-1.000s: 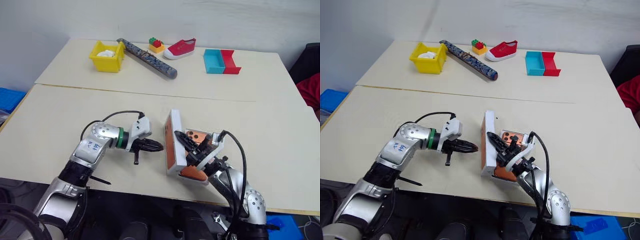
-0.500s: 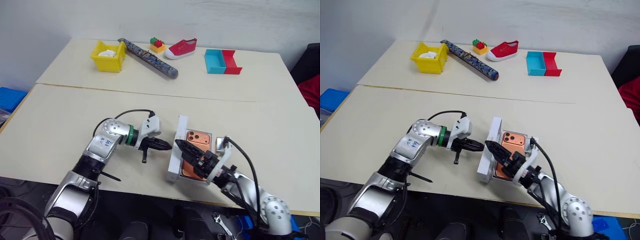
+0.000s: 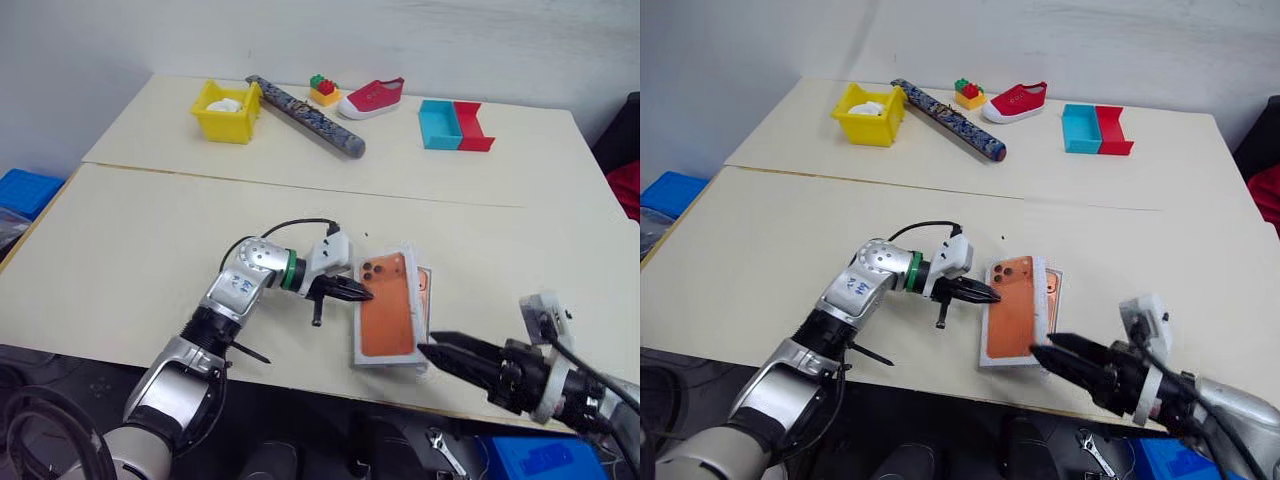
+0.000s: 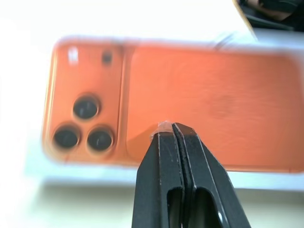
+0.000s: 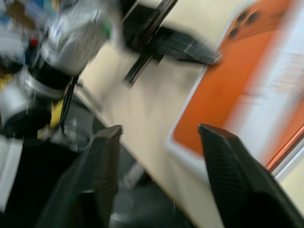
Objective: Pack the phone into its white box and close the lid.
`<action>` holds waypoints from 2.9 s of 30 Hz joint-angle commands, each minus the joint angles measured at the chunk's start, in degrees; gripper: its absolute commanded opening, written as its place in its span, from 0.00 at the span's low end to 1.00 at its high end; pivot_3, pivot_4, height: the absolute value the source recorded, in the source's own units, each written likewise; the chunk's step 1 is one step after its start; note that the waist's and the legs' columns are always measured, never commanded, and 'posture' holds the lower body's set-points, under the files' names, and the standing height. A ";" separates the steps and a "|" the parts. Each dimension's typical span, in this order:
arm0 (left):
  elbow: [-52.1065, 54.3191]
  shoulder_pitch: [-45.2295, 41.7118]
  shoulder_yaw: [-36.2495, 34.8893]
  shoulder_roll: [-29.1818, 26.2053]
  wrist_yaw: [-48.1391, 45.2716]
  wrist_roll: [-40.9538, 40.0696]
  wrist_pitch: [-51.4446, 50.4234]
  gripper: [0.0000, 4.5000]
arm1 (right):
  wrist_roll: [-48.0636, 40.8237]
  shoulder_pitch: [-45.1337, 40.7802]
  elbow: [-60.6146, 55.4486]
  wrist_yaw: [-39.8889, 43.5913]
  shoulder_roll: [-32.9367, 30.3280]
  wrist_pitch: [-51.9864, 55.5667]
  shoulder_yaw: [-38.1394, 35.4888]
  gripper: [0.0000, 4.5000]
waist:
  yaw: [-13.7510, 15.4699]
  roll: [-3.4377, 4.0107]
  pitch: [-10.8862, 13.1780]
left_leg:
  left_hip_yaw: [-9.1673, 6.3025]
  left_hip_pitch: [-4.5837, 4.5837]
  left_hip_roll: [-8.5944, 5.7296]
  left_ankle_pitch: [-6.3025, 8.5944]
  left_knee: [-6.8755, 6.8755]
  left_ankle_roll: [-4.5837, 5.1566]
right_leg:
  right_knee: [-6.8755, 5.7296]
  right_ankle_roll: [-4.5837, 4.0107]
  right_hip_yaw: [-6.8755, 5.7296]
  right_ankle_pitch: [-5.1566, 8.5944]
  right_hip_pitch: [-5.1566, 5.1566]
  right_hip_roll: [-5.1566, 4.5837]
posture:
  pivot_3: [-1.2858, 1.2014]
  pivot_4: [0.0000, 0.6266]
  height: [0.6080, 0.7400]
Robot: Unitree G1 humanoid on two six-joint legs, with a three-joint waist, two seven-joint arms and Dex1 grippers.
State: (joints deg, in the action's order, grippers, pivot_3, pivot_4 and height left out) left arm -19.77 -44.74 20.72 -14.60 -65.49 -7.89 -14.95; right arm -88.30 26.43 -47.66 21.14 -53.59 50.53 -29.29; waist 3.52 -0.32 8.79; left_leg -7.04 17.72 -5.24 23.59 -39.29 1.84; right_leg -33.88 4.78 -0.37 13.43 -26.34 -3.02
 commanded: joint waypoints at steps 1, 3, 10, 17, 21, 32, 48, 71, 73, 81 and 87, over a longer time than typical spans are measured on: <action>-1.08 -2.59 -1.12 1.09 0.71 0.26 2.21 0.00 | 10.11 1.63 -4.56 6.86 -1.66 -0.97 2.17 0.25 | -0.02 -0.01 0.00 | 0.01 0.00 0.00 0.01 -0.02 0.02 | 0.00 0.01 0.00 0.00 0.00 0.00 | 0.52 0.24 1.00; -0.93 -3.72 -2.27 0.49 0.04 -0.50 1.89 0.00 | 17.21 1.72 -5.26 8.71 -2.46 -2.24 5.30 0.08 | -0.13 -0.02 0.00 | 0.04 0.00 -0.01 0.02 -0.03 0.02 | 0.02 0.03 0.02 -0.02 -0.01 0.02 | 0.52 0.24 1.00; 1.84 -4.55 -3.95 -9.65 -12.83 -4.39 -2.61 0.00 | 42.99 0.94 -1.85 13.18 -4.27 -9.85 20.42 0.01 | -0.63 -0.02 0.00 | 0.08 -0.02 0.00 0.02 -0.08 -0.02 | 0.01 0.01 0.03 -0.01 -0.09 0.08 | 0.52 0.24 1.00; -9.09 -4.18 2.51 -10.07 -10.35 6.55 10.11 0.00 | 51.01 -4.65 2.97 11.94 0.72 -11.47 26.76 0.01 | 0.00 -0.02 0.00 | 0.04 0.03 -0.10 0.04 -0.27 0.00 | 0.09 0.01 -0.02 0.00 -0.02 0.01 | 0.52 0.24 1.00; -17.03 -7.36 1.94 -4.49 -6.23 8.17 12.36 0.00 | 52.84 -6.55 3.56 11.38 3.23 -10.73 28.49 0.01 | 0.71 -0.03 -0.01 | -0.13 0.43 -0.08 0.08 -0.61 0.04 | -0.02 0.03 -0.21 -0.02 -0.18 0.02 | 0.52 0.24 1.00; -32.43 -16.53 -1.06 4.66 -0.66 9.00 16.26 0.00 | 48.66 -7.86 1.70 9.55 9.50 -8.03 24.10 0.01 | 0.07 -0.03 -0.01 | -0.06 0.53 -0.13 0.14 -0.78 0.12 | -0.06 0.19 -0.16 -0.11 -0.20 0.00 | 0.52 0.24 1.00; -28.89 -16.59 -4.23 -0.63 -10.96 7.37 14.90 0.00 | 44.13 -0.83 -3.54 14.31 8.42 -7.43 18.30 0.01 | -0.54 -0.02 -0.01 | -0.06 0.52 -0.14 0.14 -0.79 0.12 | -0.12 0.20 -0.16 -0.12 -0.20 0.00 | 0.52 0.24 1.00; -51.51 -28.31 -8.81 11.33 22.87 15.23 19.74 0.00 | 45.96 1.64 -3.17 16.18 8.73 -9.95 19.63 0.01 | -0.39 -0.07 -0.03 | 0.13 0.47 -0.21 0.17 -0.88 0.19 | -0.16 0.31 0.00 -0.18 -0.19 -0.04 | 0.52 0.24 1.00; -52.42 -28.48 -8.79 12.00 23.10 15.92 20.11 0.00 | 46.21 1.45 -2.79 15.86 9.18 -10.01 19.71 0.01 | -0.36 -0.07 -0.03 | 0.12 0.49 -0.21 0.17 -0.87 0.20 | -0.15 0.31 -0.02 -0.18 -0.20 -0.05 | 0.52 0.24 1.00; -54.63 -28.26 -9.09 15.06 21.18 16.91 22.50 0.00 | 47.91 0.37 -1.50 15.15 10.32 -10.49 20.75 0.01 | -0.30 -0.07 -0.03 | 0.14 0.50 -0.25 0.17 -0.87 0.20 | -0.13 0.33 -0.17 -0.19 -0.20 -0.06 | 0.52 0.24 1.00; -54.60 -28.32 -10.49 15.21 16.49 16.00 22.78 0.00 | 49.06 0.91 -2.22 14.27 10.98 -10.40 20.68 0.01 | -0.48 -0.06 -0.03 | 0.19 0.48 -0.23 0.17 -0.88 0.20 | -0.19 0.33 -0.13 -0.19 -0.21 -0.05 | 0.52 0.24 1.00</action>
State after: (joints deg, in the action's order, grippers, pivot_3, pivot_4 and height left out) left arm -75.16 -71.70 11.20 0.22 -46.63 9.00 6.72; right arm -39.57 27.12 -48.84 35.84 -43.11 41.14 -8.71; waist 3.04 -0.39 8.75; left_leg -6.85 18.19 -5.47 23.76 -40.16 2.04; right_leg -34.07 5.11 -0.51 13.24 -26.55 -3.06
